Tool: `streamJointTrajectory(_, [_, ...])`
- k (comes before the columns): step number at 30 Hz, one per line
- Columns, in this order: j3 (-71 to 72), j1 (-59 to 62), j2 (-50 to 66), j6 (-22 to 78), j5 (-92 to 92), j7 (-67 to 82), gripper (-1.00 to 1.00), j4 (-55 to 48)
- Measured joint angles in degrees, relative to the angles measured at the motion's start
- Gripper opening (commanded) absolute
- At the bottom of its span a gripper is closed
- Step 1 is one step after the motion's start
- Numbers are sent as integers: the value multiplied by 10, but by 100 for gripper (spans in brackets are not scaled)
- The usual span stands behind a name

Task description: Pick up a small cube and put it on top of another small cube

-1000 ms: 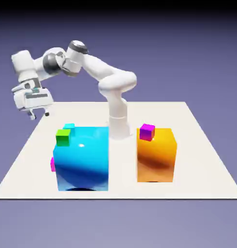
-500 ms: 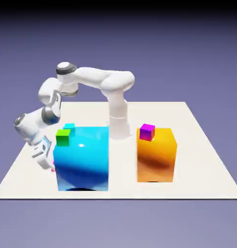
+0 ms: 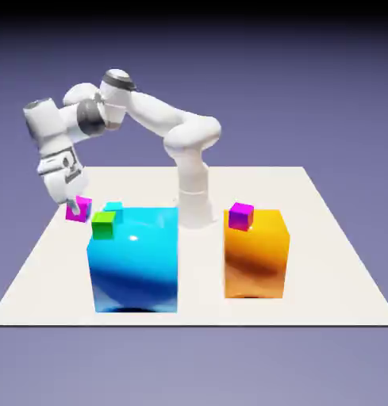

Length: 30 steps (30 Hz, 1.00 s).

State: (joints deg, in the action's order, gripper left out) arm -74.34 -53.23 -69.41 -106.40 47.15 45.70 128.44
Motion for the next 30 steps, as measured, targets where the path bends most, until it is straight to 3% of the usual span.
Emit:
streamJointTrajectory(21, [358, 57, 334, -154, -523, -75, -100, 167])
streamJointTrajectory(24, [352, 58, 340, -147, -555, -61, -100, 168])
streamJointTrajectory(28, [327, 19, 389, -246, -591, -26, -100, 220])
streamJointTrajectory(29, [324, 15, 395, -257, -595, -22, 100, 226])
streamJointTrajectory(30, [324, 15, 395, -258, -595, -22, 100, 226])
